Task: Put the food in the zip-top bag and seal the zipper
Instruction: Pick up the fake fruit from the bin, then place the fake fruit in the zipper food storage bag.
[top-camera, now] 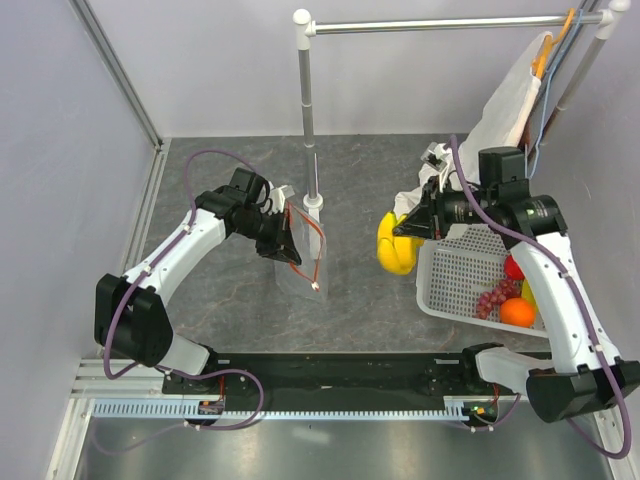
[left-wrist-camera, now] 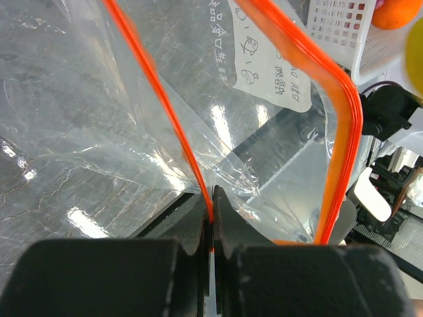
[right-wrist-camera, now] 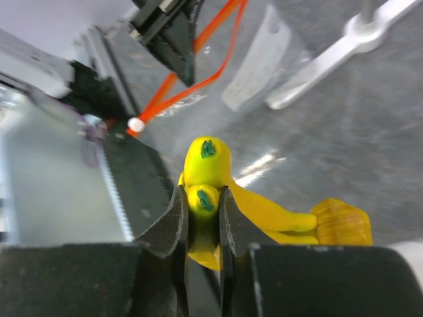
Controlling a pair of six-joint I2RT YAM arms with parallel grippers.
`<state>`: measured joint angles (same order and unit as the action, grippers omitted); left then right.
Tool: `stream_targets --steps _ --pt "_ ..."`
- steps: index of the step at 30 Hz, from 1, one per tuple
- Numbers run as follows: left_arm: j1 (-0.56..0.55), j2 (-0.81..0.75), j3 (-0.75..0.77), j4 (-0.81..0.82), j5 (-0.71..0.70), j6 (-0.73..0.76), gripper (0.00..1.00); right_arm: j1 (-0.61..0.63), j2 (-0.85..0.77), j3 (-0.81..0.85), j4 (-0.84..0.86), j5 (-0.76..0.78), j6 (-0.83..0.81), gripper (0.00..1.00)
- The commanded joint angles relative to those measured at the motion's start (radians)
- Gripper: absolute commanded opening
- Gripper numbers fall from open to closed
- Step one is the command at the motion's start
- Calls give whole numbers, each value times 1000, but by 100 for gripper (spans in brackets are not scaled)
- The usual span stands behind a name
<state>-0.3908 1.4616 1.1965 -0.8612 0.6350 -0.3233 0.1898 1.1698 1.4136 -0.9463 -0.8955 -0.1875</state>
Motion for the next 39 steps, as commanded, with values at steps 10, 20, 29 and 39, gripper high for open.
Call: stream_targets --steps 10,20,29,39 --pt "-5 -24 -21 16 104 40 2 106 -24 -248 905 -250 941 0" --pt "-5 -52 -37 17 199 69 2 368 47 -193 1489 -198 1175 0" --pt "-3 -61 -41 -15 304 132 2 444 157 -205 1540 -249 1131 0" --pt "-3 -67 -44 -33 333 145 2 441 197 -268 1355 -232 904 0"
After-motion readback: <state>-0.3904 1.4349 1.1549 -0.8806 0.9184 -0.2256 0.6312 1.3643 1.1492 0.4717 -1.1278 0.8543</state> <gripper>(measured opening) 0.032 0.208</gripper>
